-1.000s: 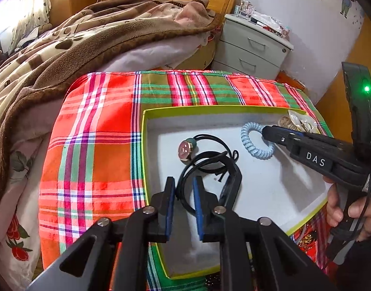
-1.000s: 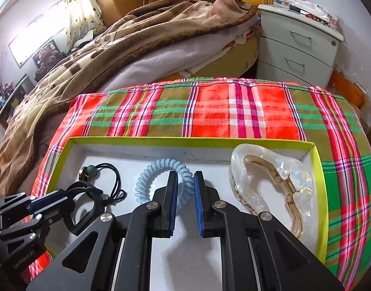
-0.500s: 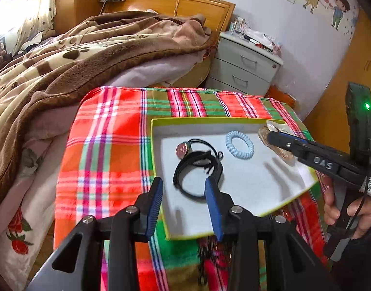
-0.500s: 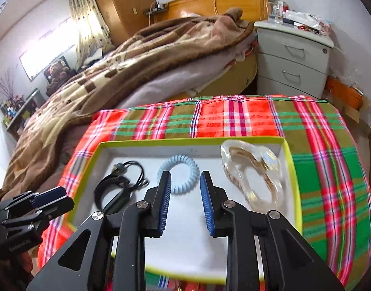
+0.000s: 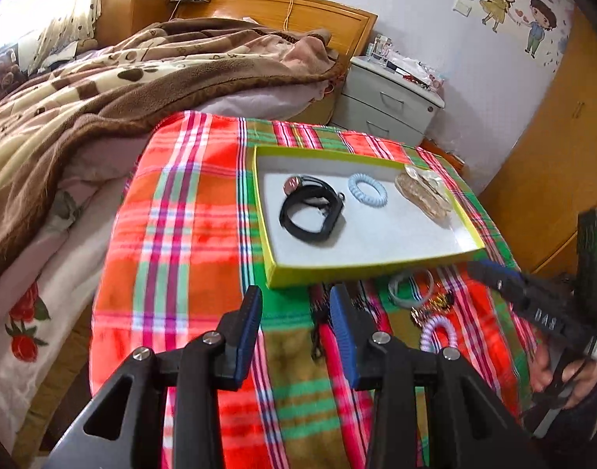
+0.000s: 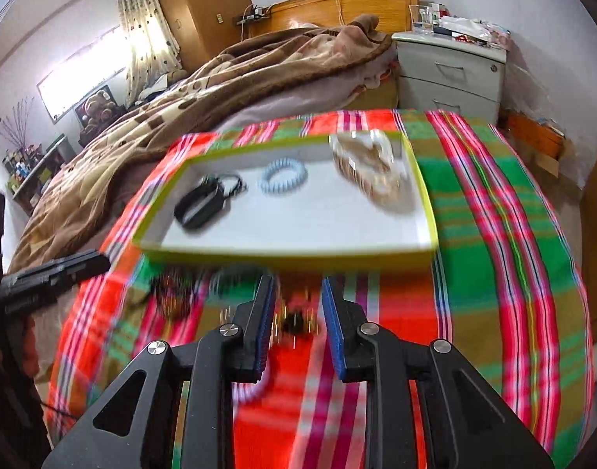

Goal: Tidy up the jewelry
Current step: 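Open both grippers and withdraw them back toward the remaining jewelry, then grasp the purple coil hair tie with the right gripper while the left grasps the dark beaded bracelet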

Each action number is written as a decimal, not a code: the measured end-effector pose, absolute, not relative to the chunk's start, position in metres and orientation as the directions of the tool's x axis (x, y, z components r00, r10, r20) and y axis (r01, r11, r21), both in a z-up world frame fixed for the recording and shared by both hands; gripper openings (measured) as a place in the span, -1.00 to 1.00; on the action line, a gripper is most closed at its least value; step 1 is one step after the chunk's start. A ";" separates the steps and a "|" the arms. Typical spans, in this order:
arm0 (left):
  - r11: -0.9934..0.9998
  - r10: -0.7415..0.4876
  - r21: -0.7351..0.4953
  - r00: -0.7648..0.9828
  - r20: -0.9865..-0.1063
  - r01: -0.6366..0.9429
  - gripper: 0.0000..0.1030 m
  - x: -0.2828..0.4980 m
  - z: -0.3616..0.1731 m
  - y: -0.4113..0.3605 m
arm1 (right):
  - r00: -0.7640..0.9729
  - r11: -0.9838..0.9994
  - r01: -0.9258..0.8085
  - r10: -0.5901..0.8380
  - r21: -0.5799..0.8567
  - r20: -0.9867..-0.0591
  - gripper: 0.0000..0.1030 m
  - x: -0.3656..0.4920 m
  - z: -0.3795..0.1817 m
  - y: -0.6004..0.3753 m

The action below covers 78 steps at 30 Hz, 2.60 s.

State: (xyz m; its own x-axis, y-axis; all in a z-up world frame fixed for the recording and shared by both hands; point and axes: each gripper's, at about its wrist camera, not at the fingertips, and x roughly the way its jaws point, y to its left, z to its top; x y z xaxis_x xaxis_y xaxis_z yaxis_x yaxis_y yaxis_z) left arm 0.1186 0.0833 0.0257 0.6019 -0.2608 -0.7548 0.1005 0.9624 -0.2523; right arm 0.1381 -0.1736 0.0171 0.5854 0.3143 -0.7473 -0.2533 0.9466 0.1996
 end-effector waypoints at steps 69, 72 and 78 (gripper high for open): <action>0.980 -0.175 -0.096 0.524 -0.833 0.175 -0.60 0.138 -0.015 0.028 | 0.560 0.924 -0.263 0.381 0.278 -0.736 -0.81 0.096 -0.006 -0.186; 0.981 -0.176 -0.105 0.534 -0.827 0.161 -0.68 0.134 -0.013 0.031 | 0.565 0.925 -0.259 0.377 0.277 -0.734 -0.81 0.095 -0.004 -0.187; 0.978 -0.200 -0.130 0.552 -0.810 0.165 -0.72 0.126 -0.004 0.037 | 0.578 0.927 -0.253 0.375 0.278 -0.725 -0.81 0.094 -0.001 -0.188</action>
